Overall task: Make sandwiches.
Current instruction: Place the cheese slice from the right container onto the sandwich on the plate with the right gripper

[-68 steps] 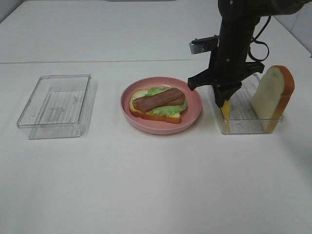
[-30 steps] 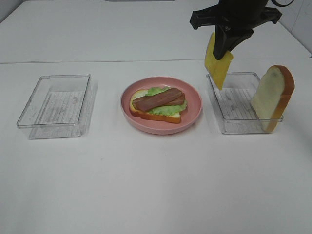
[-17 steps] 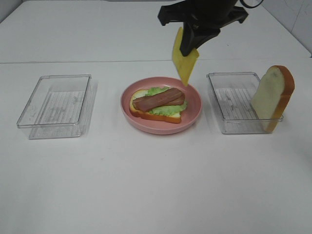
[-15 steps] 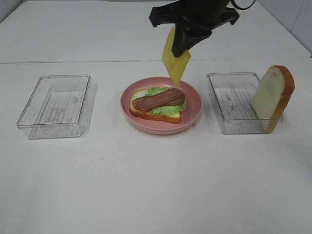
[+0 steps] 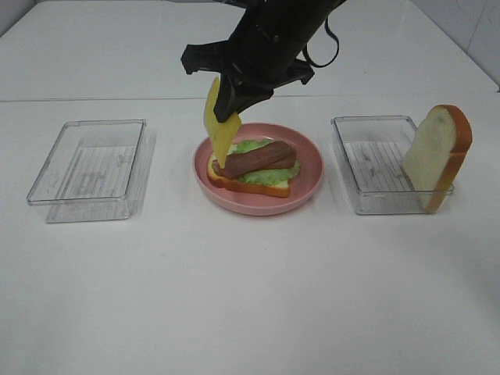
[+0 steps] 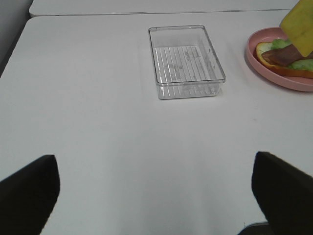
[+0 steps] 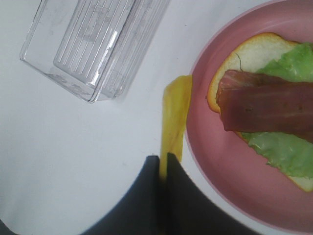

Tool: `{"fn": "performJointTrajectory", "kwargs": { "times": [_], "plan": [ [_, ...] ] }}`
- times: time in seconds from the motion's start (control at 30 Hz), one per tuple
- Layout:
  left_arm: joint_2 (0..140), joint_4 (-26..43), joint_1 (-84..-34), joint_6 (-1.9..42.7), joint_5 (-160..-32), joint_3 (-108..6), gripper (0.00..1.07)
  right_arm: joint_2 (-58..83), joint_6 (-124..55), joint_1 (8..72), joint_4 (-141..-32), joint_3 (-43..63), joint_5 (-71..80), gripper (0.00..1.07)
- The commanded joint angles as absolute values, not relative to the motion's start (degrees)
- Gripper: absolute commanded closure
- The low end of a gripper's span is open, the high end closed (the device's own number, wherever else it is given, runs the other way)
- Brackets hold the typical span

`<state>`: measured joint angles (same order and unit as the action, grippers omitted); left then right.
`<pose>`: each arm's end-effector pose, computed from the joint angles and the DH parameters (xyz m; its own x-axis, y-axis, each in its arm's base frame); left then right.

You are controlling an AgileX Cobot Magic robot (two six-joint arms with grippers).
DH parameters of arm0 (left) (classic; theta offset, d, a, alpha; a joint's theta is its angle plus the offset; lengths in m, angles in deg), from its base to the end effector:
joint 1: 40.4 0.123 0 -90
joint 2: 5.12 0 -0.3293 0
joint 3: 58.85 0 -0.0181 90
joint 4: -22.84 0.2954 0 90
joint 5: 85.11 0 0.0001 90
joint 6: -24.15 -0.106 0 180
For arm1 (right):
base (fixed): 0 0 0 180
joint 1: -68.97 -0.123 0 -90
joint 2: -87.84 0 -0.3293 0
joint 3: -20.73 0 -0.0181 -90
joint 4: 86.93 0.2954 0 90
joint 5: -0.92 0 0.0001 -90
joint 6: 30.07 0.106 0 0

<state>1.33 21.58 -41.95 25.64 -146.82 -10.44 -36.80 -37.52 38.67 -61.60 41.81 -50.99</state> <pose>-0.0014 -0.0020 0.2973 -0.4484 -0.0243 -0.8935 0.0280 0.9988 -0.0412 0.4347 0.2954 0.2536 -0.8511 -0.3300 -0.4084 -0.4838 0.7949 0.3660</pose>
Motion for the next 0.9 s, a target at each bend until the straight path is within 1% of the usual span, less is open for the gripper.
{"fn": "performJointTrajectory", "kwargs": {
  "times": [0.03, 0.4, 0.77, 0.83, 0.9],
  "plan": [
    [1.0, 21.6, -41.9, 25.6, -146.6, -10.4, 0.06, -39.2, -39.4, 38.5, -60.1, 42.0, -48.4, 1.07],
    [1.0, 21.6, -41.9, 25.6, -146.6, -10.4, 0.06, -43.9, -41.4, 38.6, -61.0, 42.0, -43.0, 1.07],
    [1.0, 21.6, -41.9, 25.6, -146.6, -10.4, 0.06, -45.9, -38.0, 38.6, -72.9, 42.0, -38.5, 1.07],
    [1.0, 21.6, -41.9, 25.6, -146.6, -10.4, 0.06, -46.0, -36.4, 38.6, -77.1, 42.0, -38.4, 1.07],
    [1.0, 21.6, -41.9, 25.6, -146.6, -10.4, 0.06, -46.0, -36.0, 38.6, -78.0, 42.0, -38.4, 1.07]
  ]
}}
